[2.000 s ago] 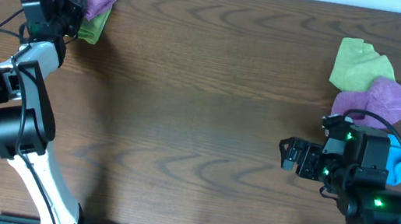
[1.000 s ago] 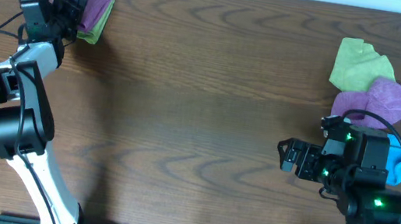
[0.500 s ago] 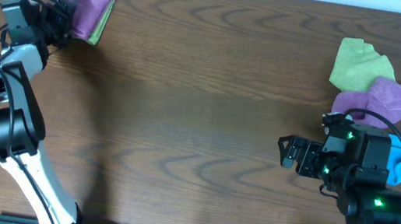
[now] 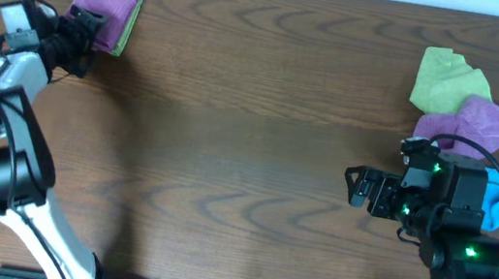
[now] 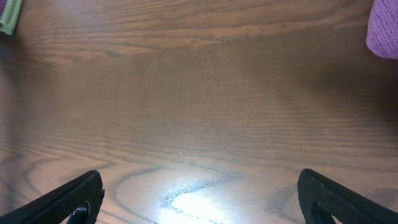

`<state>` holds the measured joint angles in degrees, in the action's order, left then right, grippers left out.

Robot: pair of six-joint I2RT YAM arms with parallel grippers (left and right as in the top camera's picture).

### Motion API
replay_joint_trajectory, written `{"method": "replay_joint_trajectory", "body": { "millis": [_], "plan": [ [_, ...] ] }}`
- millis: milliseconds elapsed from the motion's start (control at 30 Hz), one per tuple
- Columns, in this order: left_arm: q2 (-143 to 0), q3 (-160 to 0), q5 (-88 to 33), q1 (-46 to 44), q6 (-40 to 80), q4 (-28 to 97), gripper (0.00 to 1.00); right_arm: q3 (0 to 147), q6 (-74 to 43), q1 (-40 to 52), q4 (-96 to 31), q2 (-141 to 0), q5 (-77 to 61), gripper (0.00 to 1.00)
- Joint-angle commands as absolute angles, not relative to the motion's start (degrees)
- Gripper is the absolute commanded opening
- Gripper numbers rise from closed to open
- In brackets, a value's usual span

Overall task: Fold the cloth
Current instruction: 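Lower the purple bundle onto the green cloth and open the left gripper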

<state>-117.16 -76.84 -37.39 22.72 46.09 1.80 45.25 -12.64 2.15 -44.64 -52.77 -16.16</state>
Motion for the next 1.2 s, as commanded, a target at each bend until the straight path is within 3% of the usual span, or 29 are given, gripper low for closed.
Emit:
{"method": "replay_joint_trajectory", "body": {
  "millis": [0, 367, 733, 1167],
  "plan": [
    [-110.98, -76.99, -35.29, 23.24, 37.6, 4.21, 0.95, 45.43, -13.23, 1.8, -44.21, -52.62, -16.97, 0.99],
    [-94.85, -76.99, -30.02, 23.18, 12.36, 21.54, 0.95, 45.95, -11.75, 1.78, -36.88, -52.27, -7.68, 0.99],
    [-93.1, -76.99, -30.2, 23.18, 14.39, 30.15, 0.95, 45.95, -11.75, 1.78, -37.06, -53.25, -1.52, 0.99],
    [-93.1, -76.99, -29.56, 23.18, 14.35, 30.2, 0.95, 45.95, -11.75, 1.78, -37.06, -53.28, -1.52, 0.99]
  ]
}}
